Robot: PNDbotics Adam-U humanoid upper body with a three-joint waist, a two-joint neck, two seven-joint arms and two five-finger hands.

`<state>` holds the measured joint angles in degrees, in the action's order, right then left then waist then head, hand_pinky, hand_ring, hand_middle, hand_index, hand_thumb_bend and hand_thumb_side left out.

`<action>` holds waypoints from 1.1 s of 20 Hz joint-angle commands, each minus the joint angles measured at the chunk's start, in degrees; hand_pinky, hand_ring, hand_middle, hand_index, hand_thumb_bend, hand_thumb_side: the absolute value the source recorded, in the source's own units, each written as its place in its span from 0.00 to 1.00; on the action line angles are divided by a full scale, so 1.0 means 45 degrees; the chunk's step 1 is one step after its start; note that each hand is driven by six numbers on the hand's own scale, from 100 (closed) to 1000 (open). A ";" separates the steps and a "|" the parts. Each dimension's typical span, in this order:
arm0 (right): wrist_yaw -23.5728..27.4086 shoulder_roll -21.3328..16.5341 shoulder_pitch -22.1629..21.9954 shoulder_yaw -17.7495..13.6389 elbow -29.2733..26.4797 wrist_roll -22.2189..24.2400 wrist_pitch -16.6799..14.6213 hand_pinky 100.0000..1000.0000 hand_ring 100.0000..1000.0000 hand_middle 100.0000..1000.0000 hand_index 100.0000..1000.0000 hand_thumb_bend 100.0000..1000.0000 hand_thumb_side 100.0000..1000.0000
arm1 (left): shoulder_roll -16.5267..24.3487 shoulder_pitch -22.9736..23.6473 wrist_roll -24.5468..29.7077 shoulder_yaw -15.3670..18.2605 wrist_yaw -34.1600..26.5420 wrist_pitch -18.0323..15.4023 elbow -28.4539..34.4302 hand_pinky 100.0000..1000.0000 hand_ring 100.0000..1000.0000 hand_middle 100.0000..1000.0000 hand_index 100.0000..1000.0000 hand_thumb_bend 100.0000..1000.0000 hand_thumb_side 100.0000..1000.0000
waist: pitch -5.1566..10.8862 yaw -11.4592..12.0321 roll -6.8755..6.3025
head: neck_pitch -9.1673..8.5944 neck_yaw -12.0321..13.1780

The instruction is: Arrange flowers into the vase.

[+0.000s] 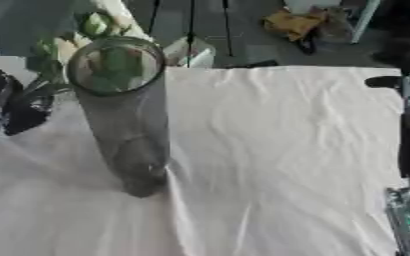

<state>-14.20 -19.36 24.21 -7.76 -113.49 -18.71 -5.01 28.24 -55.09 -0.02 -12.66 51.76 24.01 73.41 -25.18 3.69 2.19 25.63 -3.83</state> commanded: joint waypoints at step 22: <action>0.0129 -0.0193 0.0042 -0.0078 -0.0244 -0.0075 -0.0063 0.55 0.74 0.59 0.74 0.00 1.00 | 0.0566 -0.1578 -0.4433 0.1293 -0.4328 0.0658 0.3679 0.00 0.00 0.00 0.00 0.00 0.66 | 0.0577 0.0076 -0.0348 | 0.0345 -0.0078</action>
<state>-14.03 -19.36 24.11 -7.76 -113.49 -18.93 -5.09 29.26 -60.78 -18.57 -8.13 33.80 27.02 88.43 -25.08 3.96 1.52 26.77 -4.03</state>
